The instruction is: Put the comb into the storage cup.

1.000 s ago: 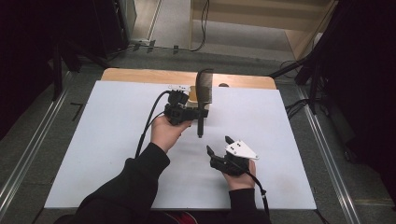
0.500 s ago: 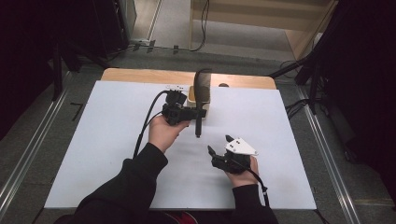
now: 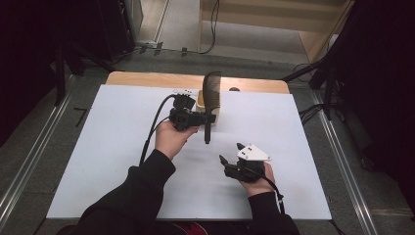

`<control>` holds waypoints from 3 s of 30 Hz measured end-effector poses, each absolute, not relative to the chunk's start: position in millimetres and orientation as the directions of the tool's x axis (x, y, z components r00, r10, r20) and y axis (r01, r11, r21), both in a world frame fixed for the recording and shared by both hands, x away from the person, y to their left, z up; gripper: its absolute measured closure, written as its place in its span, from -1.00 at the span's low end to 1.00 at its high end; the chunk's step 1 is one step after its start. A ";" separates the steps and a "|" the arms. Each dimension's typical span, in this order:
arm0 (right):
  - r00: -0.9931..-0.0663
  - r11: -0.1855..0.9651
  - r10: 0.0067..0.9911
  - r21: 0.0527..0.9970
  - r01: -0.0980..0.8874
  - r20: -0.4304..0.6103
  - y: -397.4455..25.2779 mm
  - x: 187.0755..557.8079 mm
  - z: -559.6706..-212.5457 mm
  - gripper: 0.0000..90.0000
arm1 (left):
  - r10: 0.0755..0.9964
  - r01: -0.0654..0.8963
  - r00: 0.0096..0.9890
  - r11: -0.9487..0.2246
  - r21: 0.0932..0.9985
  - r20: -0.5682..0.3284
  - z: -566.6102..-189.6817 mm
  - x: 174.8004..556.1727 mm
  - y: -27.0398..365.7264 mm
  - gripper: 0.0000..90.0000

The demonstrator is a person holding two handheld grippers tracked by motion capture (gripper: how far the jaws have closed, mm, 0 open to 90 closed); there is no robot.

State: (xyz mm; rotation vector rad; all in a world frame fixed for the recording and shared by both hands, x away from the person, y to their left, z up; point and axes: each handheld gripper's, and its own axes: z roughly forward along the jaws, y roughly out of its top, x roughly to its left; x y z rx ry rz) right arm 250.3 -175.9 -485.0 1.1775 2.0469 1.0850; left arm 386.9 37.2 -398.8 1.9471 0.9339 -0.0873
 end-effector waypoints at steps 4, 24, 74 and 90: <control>-0.490 0.315 0.869 0.842 0.437 -0.070 -180.6 249.8 -482.4 -0.44 | 0.569 0.641 0.706 -0.262 0.722 -0.421 -398.2 386.7 37.4 0.61; -0.530 0.354 0.845 0.822 0.447 -0.075 -213.9 242.5 -471.5 -0.44 | 0.581 0.641 0.701 -0.260 0.722 -0.413 -397.4 388.8 39.6 0.61; -0.552 0.392 0.830 0.792 0.468 -0.084 -247.5 216.1 -479.9 -0.46 | 0.554 0.596 0.739 -0.273 0.755 -0.384 -368.7 410.4 27.8 0.61; -0.534 0.362 0.843 0.804 0.472 -0.067 -249.9 215.9 -478.7 -0.47 | 0.559 0.588 0.739 -0.263 0.765 -0.375 -354.9 426.9 26.7 0.61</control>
